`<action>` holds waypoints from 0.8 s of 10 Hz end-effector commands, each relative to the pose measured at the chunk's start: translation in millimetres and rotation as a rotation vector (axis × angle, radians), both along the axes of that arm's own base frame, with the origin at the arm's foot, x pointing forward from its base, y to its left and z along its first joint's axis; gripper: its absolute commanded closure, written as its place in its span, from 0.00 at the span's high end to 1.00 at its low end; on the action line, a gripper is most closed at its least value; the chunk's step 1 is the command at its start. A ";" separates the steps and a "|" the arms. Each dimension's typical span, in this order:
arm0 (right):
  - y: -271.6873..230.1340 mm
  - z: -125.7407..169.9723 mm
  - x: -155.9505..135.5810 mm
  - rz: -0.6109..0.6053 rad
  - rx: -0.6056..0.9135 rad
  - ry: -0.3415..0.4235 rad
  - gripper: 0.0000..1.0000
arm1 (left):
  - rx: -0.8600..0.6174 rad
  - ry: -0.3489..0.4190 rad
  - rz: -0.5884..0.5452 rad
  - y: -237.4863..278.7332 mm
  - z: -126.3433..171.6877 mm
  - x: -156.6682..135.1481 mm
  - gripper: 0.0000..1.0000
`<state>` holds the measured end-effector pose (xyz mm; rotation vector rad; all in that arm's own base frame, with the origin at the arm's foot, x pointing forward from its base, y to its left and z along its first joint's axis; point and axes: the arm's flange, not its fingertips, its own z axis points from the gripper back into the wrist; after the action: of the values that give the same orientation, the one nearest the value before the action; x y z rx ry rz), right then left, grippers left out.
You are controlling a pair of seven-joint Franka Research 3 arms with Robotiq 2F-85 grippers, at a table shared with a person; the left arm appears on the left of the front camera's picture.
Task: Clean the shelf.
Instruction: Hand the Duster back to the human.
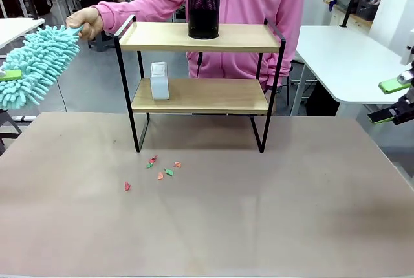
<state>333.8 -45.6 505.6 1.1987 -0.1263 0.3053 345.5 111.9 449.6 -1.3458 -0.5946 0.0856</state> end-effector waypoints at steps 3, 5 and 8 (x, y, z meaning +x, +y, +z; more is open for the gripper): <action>-3.0 0.2 0.2 0.015 0.003 -0.019 1.00 | 0.005 -0.008 -0.074 11.7 13.9 -38.9 1.00; -3.0 0.2 0.2 0.015 0.003 -0.019 1.00 | -0.017 0.007 -0.172 15.3 21.0 -66.3 1.00; 13.5 1.8 -1.7 0.025 -0.011 -0.030 1.00 | -0.017 -0.005 -0.278 -19.2 27.0 -75.5 1.00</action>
<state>333.9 -42.2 506.4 1.1947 -0.1224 0.3136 279.5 114.7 481.2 -1.4467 -0.4255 -0.1259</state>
